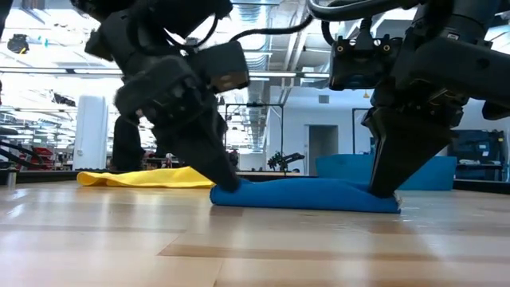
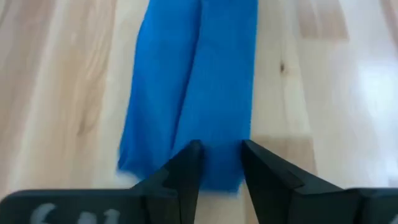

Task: Roll microfiber towels into tight, uniform cylinder then place into a basket
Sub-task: Roll the blue microfiber cloth

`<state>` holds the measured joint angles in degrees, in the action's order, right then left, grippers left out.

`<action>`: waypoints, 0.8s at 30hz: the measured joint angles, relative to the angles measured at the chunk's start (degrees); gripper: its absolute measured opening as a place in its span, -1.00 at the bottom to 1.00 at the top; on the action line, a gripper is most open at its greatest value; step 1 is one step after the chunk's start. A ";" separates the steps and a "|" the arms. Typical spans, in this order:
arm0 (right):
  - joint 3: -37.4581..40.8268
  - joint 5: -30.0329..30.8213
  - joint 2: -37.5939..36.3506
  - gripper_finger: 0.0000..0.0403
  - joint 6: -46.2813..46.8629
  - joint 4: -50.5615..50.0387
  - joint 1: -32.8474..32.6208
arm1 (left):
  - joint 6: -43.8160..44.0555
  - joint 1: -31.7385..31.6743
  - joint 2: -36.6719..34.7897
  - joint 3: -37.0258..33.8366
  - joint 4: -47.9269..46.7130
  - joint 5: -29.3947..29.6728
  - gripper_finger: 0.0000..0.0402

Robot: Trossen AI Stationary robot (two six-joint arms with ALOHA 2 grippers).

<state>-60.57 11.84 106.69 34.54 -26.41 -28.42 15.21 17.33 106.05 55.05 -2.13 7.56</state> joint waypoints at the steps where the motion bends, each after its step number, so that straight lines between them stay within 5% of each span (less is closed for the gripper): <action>1: 0.00 0.00 0.00 -0.92 0.00 0.00 0.00 | -0.72 0.09 -0.75 -0.01 -0.81 0.11 -0.43; 12: 0.04 0.04 -0.04 -0.92 0.00 0.15 -0.04 | -14.66 6.98 -4.45 -0.03 -5.01 16.00 -0.43; 24: 0.04 0.15 -0.07 -0.92 0.02 0.37 0.07 | -25.46 11.68 -2.34 0.24 4.93 16.78 -0.43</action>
<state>-60.53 11.98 106.63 34.57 -26.04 -28.36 -10.25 29.01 103.71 55.28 2.80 24.34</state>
